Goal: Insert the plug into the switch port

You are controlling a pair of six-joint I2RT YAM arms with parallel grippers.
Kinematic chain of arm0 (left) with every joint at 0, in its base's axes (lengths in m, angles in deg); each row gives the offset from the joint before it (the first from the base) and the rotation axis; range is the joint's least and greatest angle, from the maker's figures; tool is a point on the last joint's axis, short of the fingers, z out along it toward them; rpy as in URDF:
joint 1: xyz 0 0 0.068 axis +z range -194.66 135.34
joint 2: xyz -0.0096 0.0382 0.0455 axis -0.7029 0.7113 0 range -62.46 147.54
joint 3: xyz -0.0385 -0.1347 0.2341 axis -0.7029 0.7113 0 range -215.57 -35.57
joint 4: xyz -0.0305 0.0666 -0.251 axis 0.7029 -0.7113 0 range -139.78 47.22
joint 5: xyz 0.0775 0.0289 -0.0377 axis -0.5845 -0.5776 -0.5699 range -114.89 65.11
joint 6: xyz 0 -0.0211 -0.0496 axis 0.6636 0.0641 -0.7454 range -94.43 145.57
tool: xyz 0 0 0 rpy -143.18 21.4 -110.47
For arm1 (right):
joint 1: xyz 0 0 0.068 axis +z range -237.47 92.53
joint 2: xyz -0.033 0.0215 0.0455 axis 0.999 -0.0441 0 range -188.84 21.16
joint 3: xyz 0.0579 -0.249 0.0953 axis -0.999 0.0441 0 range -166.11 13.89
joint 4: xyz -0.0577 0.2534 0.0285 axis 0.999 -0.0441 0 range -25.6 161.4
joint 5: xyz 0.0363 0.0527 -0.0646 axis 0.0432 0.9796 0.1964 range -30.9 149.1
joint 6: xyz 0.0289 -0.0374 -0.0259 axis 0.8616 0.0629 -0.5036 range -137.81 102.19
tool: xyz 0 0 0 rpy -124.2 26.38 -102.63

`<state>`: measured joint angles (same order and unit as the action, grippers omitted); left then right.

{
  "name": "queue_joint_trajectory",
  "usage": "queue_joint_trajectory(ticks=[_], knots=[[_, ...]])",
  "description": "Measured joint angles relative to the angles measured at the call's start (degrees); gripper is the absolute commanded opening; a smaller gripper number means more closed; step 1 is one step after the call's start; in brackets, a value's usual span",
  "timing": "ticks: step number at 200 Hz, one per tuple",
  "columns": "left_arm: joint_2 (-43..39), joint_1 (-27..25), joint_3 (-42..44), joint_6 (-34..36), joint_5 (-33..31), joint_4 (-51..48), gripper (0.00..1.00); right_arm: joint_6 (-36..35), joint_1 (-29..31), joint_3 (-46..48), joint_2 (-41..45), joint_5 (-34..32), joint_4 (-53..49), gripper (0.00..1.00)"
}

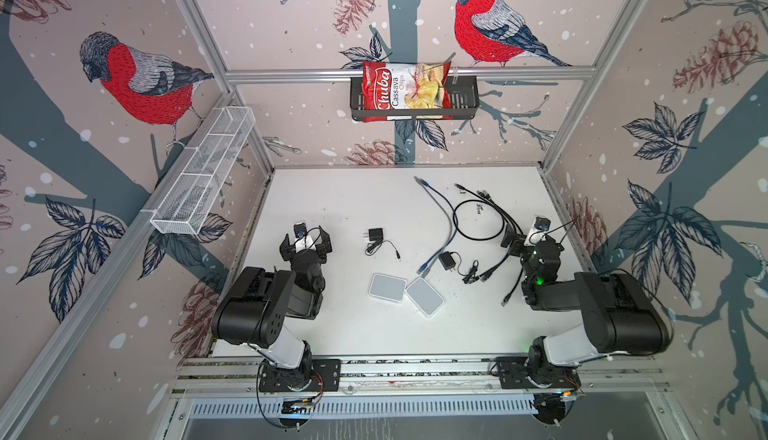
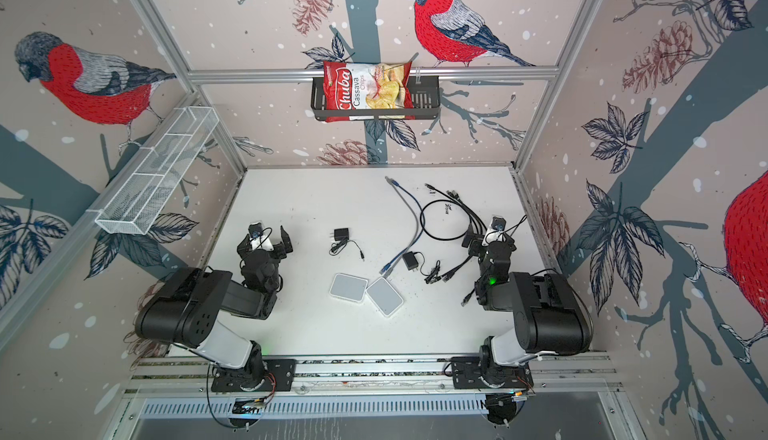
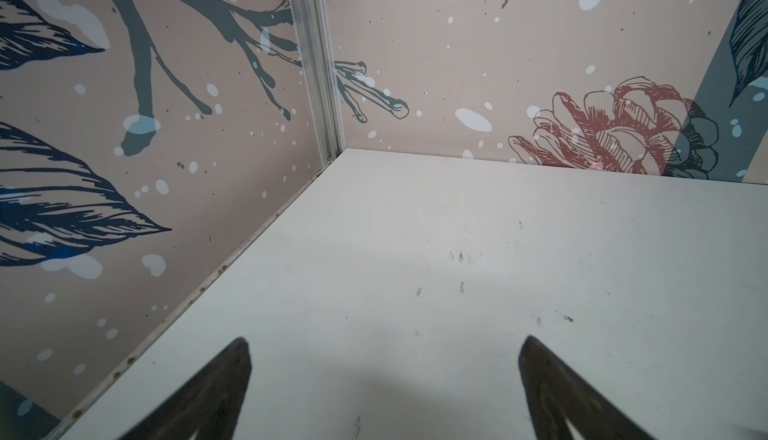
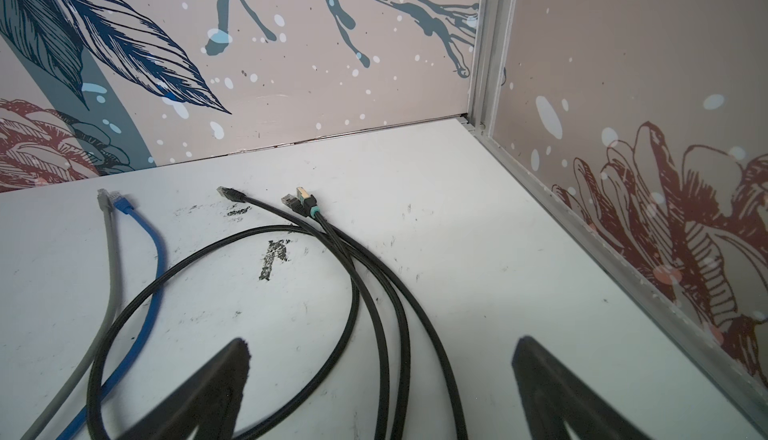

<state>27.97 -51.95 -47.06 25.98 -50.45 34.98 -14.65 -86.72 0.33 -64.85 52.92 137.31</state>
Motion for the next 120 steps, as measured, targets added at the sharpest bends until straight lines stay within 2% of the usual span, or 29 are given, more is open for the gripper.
queue_joint_trajectory(ticks=[120], knots=[[0.0, 0.0, 0.0, 0.0, 0.5, 0.0, 0.99, 0.0, -0.1, 0.0, 0.0, 0.0, 0.0, 0.99]])
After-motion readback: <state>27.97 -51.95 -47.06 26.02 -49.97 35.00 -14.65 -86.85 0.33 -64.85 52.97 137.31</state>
